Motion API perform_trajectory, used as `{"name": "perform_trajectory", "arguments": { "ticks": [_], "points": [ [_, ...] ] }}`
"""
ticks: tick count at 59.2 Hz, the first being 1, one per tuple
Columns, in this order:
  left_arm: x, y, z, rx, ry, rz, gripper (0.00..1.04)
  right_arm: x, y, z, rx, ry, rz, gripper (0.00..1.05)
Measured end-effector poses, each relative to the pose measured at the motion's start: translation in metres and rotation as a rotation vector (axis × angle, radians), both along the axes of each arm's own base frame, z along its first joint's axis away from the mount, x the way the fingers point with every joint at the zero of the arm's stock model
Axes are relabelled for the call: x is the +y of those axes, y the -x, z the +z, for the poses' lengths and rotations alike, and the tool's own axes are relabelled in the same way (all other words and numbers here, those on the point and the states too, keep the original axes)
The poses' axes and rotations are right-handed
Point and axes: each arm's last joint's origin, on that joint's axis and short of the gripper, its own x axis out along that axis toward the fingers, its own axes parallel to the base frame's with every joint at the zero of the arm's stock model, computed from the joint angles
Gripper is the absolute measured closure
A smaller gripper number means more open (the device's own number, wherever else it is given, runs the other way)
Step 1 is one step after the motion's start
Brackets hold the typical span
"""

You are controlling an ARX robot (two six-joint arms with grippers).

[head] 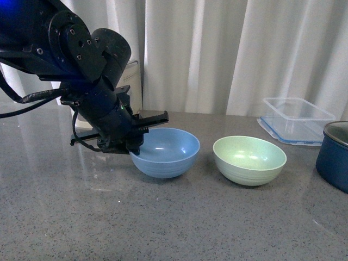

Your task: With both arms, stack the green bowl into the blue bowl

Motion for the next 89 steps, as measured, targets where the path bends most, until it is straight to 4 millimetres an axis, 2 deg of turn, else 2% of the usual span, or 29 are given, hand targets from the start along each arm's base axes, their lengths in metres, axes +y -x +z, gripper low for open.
{"name": "perform_trajectory", "arguments": {
  "ticks": [9,17,19,25,33,36,41,43,47,52,57,62,67,78,89],
  "points": [
    [-0.001,-0.003,-0.006,0.008,-0.012,0.013,1.00,0.000,0.000,0.000,0.000,0.000,0.000,0.10],
    [0.000,-0.004,-0.006,0.009,-0.002,0.007,0.77,0.000,0.000,0.000,0.000,0.000,0.000,0.10],
    [0.001,-0.003,-0.003,-0.001,0.008,0.003,0.68,0.000,0.000,0.000,0.000,0.000,0.000,0.10],
    [0.003,0.003,0.007,-0.021,0.030,-0.020,0.54,0.000,0.000,0.000,0.000,0.000,0.000,0.10],
    [0.012,0.023,0.038,-0.112,0.047,-0.062,0.32,0.000,0.000,0.000,0.000,0.000,0.000,0.10],
    [0.020,0.039,0.060,-0.194,0.056,-0.083,0.22,0.000,0.000,0.000,0.000,0.000,0.000,0.10],
    [0.034,0.062,0.085,-0.317,0.080,-0.110,0.09,0.000,0.000,0.000,0.000,0.000,0.000,0.10],
    [0.044,0.078,0.096,-0.399,0.089,-0.109,0.05,0.000,0.000,0.000,0.000,0.000,0.000,0.10],
    [0.053,0.097,0.109,-0.487,0.087,-0.094,0.08,0.000,0.000,0.000,0.000,0.000,-0.001,0.10],
    [0.065,0.118,0.115,-0.735,-0.066,0.083,0.22,0.000,0.000,0.000,0.000,0.000,0.000,0.10],
    [0.076,0.139,0.089,-0.818,-0.136,0.140,0.38,0.000,0.000,0.000,0.000,0.000,0.000,0.10],
    [0.084,0.158,0.054,-0.789,-0.170,0.131,0.54,0.000,0.000,0.000,0.000,0.000,0.000,0.10],
    [0.089,0.176,0.033,-0.770,-0.179,0.117,0.69,0.000,0.000,0.000,0.000,0.000,0.000,0.10],
    [0.101,0.213,0.009,-0.789,-0.188,0.124,1.01,0.000,0.000,0.000,0.000,0.000,0.000,0.10],
    [0.109,0.243,-0.015,-0.772,-0.193,0.120,1.01,0.000,0.000,0.000,0.000,0.000,0.000,0.10]
  ]
}}
